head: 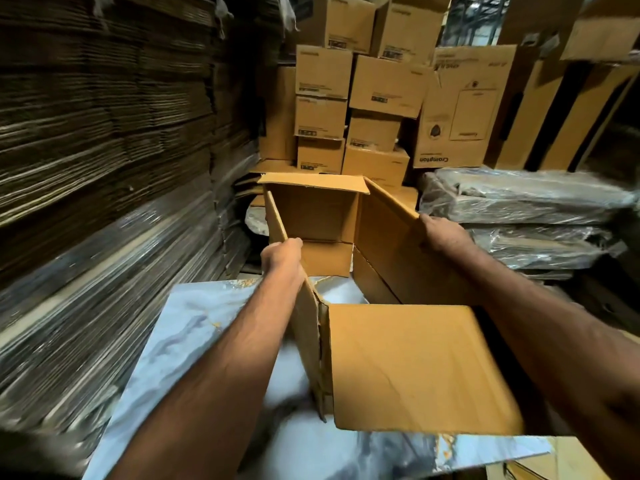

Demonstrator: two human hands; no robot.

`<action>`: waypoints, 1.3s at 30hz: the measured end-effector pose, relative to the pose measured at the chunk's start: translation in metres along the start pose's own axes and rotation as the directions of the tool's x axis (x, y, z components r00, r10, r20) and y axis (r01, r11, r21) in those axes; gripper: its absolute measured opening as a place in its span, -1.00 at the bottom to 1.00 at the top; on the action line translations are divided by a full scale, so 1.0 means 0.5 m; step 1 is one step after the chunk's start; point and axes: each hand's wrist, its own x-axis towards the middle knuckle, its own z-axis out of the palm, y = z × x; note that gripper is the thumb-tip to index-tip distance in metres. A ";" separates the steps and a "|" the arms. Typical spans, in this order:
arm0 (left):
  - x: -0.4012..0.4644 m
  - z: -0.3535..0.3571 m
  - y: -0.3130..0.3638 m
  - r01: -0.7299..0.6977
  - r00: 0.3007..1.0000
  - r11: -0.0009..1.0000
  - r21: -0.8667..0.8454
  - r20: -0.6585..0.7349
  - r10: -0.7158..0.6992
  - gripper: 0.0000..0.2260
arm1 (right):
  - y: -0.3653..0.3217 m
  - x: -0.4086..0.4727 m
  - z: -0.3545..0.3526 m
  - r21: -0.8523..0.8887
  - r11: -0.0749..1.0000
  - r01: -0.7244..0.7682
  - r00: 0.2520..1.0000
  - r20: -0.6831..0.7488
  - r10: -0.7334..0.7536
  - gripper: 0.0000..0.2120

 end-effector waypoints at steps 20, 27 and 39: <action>0.075 0.002 -0.005 0.228 0.788 0.974 -0.006 0.589 -0.181 -0.53 | -0.146 -0.066 -0.117 0.060 0.990 0.128 0.974 -0.195 -0.114 -0.68; 0.060 -0.033 -0.090 0.191 0.832 0.982 -0.001 0.531 -0.161 -0.45 | -0.256 -0.134 0.045 -0.134 0.972 0.192 0.977 -0.072 -0.203 -0.70; 0.159 -0.177 -0.348 0.056 0.964 0.803 0.593 0.178 -0.199 -0.76 | -0.219 -0.225 0.337 0.180 0.876 0.447 0.746 0.466 -0.476 -0.38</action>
